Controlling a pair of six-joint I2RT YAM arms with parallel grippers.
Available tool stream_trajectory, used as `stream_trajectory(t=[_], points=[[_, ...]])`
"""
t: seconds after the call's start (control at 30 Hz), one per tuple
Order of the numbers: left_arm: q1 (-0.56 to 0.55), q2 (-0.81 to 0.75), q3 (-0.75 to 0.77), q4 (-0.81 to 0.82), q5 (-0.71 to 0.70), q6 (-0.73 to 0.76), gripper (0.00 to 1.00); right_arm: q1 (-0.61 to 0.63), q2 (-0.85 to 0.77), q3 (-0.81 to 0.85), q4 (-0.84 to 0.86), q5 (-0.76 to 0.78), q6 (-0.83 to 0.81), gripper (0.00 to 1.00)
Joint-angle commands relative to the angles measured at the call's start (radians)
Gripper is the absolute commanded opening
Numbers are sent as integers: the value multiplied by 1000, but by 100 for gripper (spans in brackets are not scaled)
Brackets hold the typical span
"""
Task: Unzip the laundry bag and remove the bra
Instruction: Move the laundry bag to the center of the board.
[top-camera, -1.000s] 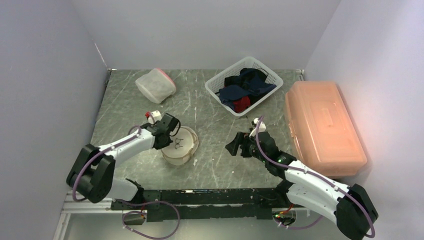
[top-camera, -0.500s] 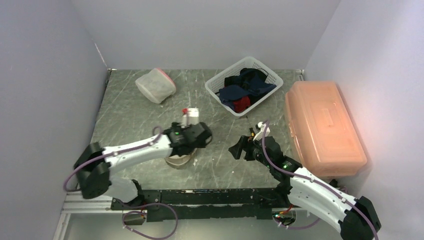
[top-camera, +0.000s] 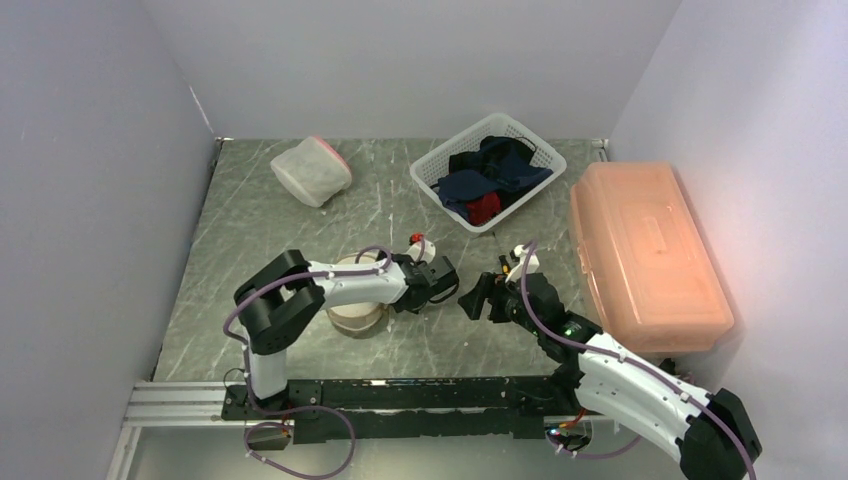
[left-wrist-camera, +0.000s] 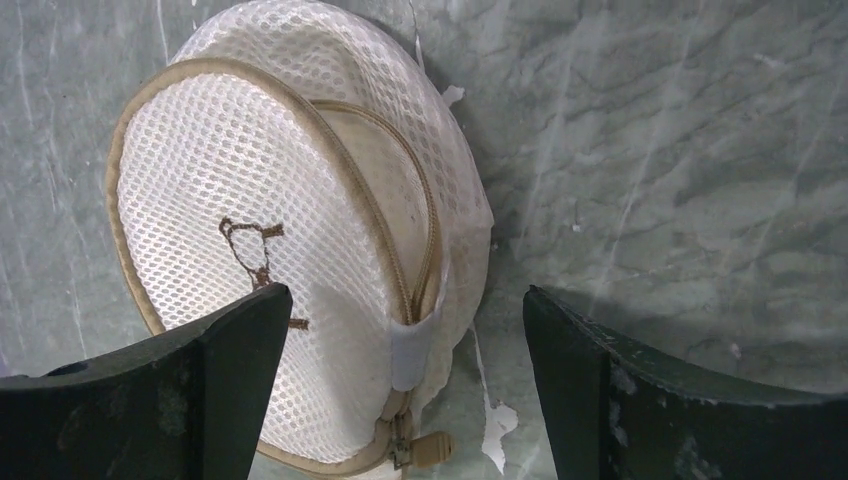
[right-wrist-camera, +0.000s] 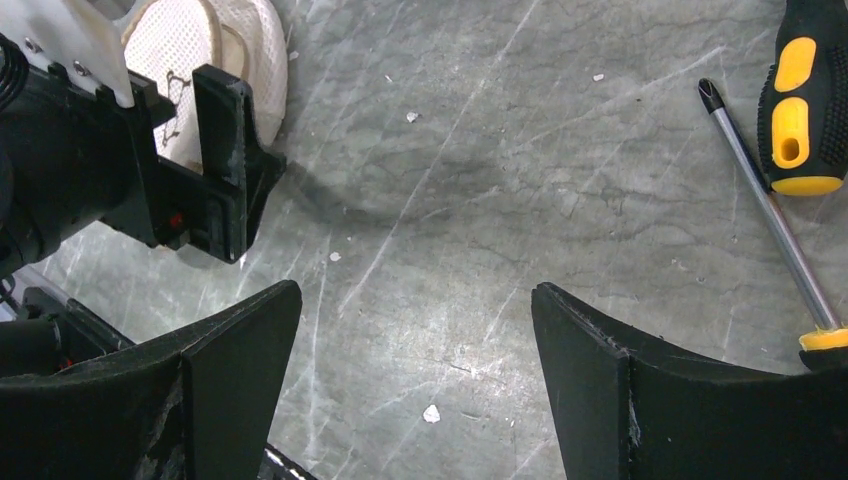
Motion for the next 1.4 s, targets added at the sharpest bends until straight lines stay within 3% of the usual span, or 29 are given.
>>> stream_trajectory(t=[0.0, 0.3, 0.53, 0.83, 0.93, 1.07, 1.13, 1.3, 1.37], points=[[22, 33, 35, -30, -25, 21, 90, 4, 6, 20, 26, 0, -5, 90], [173, -22, -65, -43, -16, -52, 75, 4, 6, 16, 32, -5, -9, 90], [307, -116, -130, -128, -86, -167, 75, 4, 37, 7, 60, -38, -12, 90], [493, -182, -170, -67, -35, -164, 77, 5, -23, 15, 13, -39, -40, 90], [462, -200, -103, -103, -34, -151, 78, 4, -60, 11, -14, -37, -41, 90], [252, -200, 134, -389, -214, -268, 89, 4, -104, 3, -31, -28, -37, 90], [242, -198, 253, -430, -225, -261, 94, 5, -101, -6, -13, -32, -30, 90], [351, -225, 374, -113, -129, 5, 94, 5, -47, -12, 26, -38, -20, 90], [429, -190, 456, -108, -71, 0, 94, 4, -49, -12, 24, -37, -17, 90]])
